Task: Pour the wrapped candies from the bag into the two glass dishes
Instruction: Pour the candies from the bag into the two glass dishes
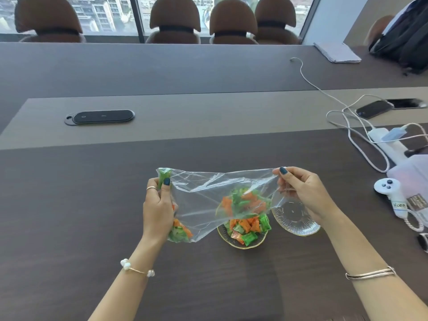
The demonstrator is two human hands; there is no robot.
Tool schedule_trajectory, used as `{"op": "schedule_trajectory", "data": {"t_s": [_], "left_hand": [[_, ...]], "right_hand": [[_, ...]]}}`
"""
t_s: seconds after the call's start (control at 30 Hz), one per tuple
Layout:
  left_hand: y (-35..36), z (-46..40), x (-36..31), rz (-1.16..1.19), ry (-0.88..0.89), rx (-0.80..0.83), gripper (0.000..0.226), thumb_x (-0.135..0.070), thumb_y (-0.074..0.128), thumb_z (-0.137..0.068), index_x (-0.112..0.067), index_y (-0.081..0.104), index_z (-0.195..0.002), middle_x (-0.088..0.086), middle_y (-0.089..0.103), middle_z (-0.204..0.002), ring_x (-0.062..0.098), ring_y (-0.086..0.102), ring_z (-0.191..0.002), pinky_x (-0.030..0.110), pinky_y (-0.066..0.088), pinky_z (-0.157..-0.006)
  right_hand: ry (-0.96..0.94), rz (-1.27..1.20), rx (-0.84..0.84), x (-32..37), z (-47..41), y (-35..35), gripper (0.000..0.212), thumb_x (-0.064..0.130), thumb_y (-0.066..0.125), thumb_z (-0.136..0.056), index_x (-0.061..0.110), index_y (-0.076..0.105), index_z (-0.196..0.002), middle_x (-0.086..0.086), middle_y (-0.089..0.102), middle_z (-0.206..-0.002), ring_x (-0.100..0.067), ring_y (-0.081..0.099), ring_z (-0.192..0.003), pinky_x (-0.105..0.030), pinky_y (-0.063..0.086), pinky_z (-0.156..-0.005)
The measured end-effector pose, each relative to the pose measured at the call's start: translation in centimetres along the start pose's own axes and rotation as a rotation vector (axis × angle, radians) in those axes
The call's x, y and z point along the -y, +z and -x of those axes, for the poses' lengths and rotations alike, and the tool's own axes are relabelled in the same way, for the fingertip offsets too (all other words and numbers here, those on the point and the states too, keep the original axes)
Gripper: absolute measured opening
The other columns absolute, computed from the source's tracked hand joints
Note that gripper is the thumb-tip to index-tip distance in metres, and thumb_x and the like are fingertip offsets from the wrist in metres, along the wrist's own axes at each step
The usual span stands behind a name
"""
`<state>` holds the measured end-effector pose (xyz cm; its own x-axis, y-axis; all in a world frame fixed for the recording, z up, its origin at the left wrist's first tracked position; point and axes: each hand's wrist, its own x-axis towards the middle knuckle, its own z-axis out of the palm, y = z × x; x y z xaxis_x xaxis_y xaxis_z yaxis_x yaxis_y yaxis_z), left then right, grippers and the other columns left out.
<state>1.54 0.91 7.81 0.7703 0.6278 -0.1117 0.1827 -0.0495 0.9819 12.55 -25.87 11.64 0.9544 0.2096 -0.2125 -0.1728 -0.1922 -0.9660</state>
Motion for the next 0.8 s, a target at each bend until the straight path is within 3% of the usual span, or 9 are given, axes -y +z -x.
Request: {"op": "schedule_trajectory", "data": {"t_s": [0.23, 0.43, 0.53, 0.6, 0.67, 0.73, 0.8], "left_hand": [[7.8, 0.5, -1.7, 0.029, -0.006, 0.118, 0.018, -0.031, 0.039, -0.096, -0.031, 0.052, -0.083, -0.001, 0.034, -0.050, 0.006, 0.029, -0.032, 0.017, 0.028, -0.034], [14.0, 1.7, -2.8, -0.004, -0.006, 0.236, 0.020, -0.032, 0.041, -0.095, -0.031, 0.061, -0.090, 0.000, 0.041, -0.052, 0.015, 0.036, -0.044, 0.032, 0.036, -0.047], [16.0, 2.6, -4.1, 0.027, -0.057, 0.310, 0.021, -0.028, 0.043, -0.095, -0.022, 0.062, -0.103, -0.004, 0.040, -0.044, 0.009, 0.041, -0.034, 0.022, 0.040, -0.038], [17.0, 3.0, -5.2, 0.080, -0.090, 0.377, 0.017, -0.026, 0.044, -0.095, -0.028, 0.061, -0.098, 0.004, 0.041, -0.047, 0.017, 0.047, -0.036, 0.025, 0.046, -0.037], [17.8, 3.1, -6.3, 0.088, -0.081, 0.420, 0.017, -0.028, 0.048, -0.094, -0.034, 0.063, -0.089, 0.008, 0.041, -0.054, 0.026, 0.051, -0.047, 0.038, 0.054, -0.045], [18.5, 3.2, -7.4, 0.096, -0.061, 0.464, 0.013, -0.030, 0.056, -0.089, -0.029, 0.065, -0.080, 0.012, 0.046, -0.061, 0.025, 0.056, -0.051, 0.056, 0.055, -0.063], [18.9, 3.2, -8.4, 0.141, -0.051, 0.503, 0.013, -0.029, 0.065, -0.083, -0.017, 0.068, -0.080, 0.014, 0.051, -0.069, 0.022, 0.058, -0.058, 0.054, 0.053, -0.072]], "right_hand": [[0.022, -0.025, -0.133, -1.6, -0.9, -7.4, 0.017, 0.022, 0.055, -0.088, 0.021, 0.072, -0.087, 0.008, 0.061, -0.063, -0.003, 0.055, -0.057, -0.017, 0.049, -0.057], [0.141, -0.053, -0.222, -5.3, -2.8, -12.6, 0.016, 0.022, 0.056, -0.088, 0.018, 0.071, -0.083, 0.007, 0.060, -0.061, -0.002, 0.054, -0.053, -0.013, 0.045, -0.053], [0.224, -0.043, -0.215, -7.6, -3.7, -13.8, 0.018, 0.019, 0.055, -0.089, 0.008, 0.069, -0.086, 0.002, 0.059, -0.062, -0.001, 0.054, -0.049, -0.011, 0.045, -0.049], [0.260, -0.042, -0.220, -8.8, -4.1, -14.2, 0.018, 0.018, 0.056, -0.088, 0.006, 0.069, -0.088, -0.002, 0.057, -0.066, -0.002, 0.054, -0.050, -0.012, 0.045, -0.050], [0.272, -0.056, -0.246, -9.5, -4.4, -14.5, 0.016, 0.018, 0.056, -0.088, 0.010, 0.069, -0.084, -0.002, 0.057, -0.066, -0.005, 0.053, -0.052, -0.012, 0.045, -0.050], [0.274, -0.078, -0.275, -10.0, -4.8, -14.7, 0.015, 0.018, 0.056, -0.088, 0.013, 0.068, -0.080, 0.002, 0.058, -0.060, -0.004, 0.052, -0.050, -0.012, 0.044, -0.049], [0.275, -0.091, -0.286, -10.3, -5.1, -14.7, 0.017, 0.020, 0.057, -0.088, 0.014, 0.064, -0.074, 0.007, 0.060, -0.053, -0.004, 0.052, -0.047, -0.014, 0.044, -0.048]]}}
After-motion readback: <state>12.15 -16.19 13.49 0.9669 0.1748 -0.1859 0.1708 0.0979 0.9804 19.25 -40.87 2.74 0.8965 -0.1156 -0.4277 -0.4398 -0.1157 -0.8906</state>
